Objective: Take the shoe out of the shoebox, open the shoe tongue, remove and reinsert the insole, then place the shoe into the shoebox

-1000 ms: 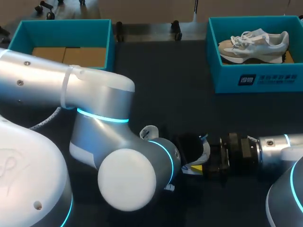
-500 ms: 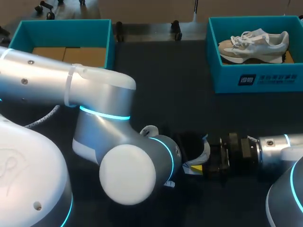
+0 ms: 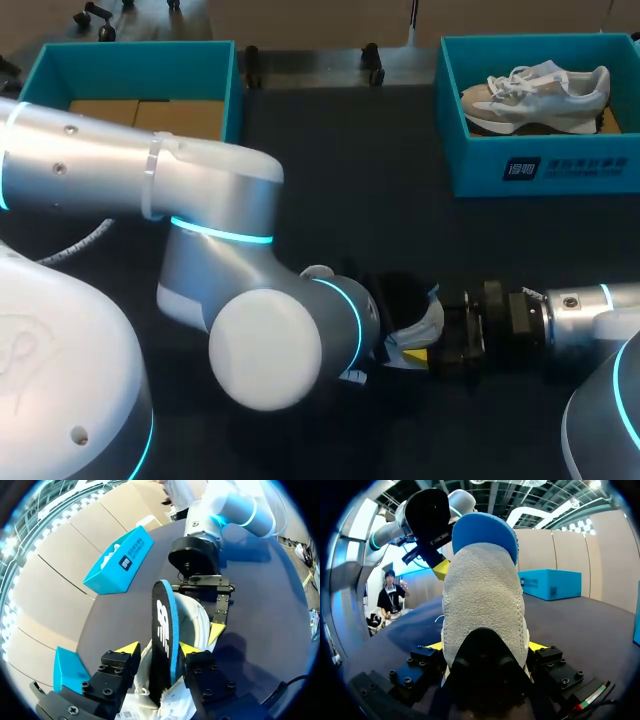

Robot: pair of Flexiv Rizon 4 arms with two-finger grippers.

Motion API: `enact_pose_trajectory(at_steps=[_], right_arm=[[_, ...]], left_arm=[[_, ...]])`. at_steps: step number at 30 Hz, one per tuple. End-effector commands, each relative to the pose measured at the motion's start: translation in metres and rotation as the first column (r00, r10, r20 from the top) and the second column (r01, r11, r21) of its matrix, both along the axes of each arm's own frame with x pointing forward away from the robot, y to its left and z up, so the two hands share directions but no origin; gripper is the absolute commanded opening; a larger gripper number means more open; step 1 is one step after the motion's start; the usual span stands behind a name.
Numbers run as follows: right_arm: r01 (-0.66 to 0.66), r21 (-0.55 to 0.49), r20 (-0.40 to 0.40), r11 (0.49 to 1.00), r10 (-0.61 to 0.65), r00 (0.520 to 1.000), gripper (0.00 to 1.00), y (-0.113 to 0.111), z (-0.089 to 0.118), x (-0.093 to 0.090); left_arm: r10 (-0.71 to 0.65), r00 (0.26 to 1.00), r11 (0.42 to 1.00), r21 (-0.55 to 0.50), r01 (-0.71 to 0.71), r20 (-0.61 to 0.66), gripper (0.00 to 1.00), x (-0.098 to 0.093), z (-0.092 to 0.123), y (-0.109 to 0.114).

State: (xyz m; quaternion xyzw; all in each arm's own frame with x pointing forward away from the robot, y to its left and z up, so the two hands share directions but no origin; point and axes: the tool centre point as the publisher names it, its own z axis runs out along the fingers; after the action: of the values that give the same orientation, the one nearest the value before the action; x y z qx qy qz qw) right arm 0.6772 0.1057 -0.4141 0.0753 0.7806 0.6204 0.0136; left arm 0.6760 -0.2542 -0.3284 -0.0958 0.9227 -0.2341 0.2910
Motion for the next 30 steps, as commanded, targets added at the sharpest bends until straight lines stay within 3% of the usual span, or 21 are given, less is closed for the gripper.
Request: enact_pose_trajectory(at_steps=[1,9,11,13,20,30], right_arm=[[0.002,-0.003,-0.001,1.000,-0.002,1.000,0.00,0.002,0.001,-0.001],[0.002,-0.003,-0.001,1.000,-0.002,1.000,0.00,0.002,0.001,-0.001],[0.002,-0.003,-0.001,1.000,-0.002,1.000,0.00,0.002,0.001,-0.001],[0.002,-0.003,-0.001,1.000,-0.002,1.000,0.00,0.002,0.001,-0.001],[0.002,-0.003,-0.001,1.000,-0.002,1.000,0.00,0.002,0.001,-0.001],[0.002,-0.003,-0.001,1.000,-0.002,1.000,0.00,0.002,0.001,-0.001]], left_arm=[[-0.009,1.000,1.000,-0.002,0.009,-0.008,0.46,0.005,-0.004,-0.002],[-0.022,1.000,1.000,0.004,0.022,-0.020,0.40,0.008,-0.011,-0.005],[-0.022,1.000,1.000,0.005,0.022,-0.021,0.26,0.008,-0.012,-0.005],[-0.019,1.000,1.000,0.004,0.019,-0.023,0.00,0.009,-0.013,-0.004],[-0.007,0.999,1.000,-0.030,0.006,-0.043,0.00,0.011,-0.009,-0.002],[-0.023,0.994,0.995,-0.103,0.012,-0.111,0.00,0.013,0.015,-0.016]])
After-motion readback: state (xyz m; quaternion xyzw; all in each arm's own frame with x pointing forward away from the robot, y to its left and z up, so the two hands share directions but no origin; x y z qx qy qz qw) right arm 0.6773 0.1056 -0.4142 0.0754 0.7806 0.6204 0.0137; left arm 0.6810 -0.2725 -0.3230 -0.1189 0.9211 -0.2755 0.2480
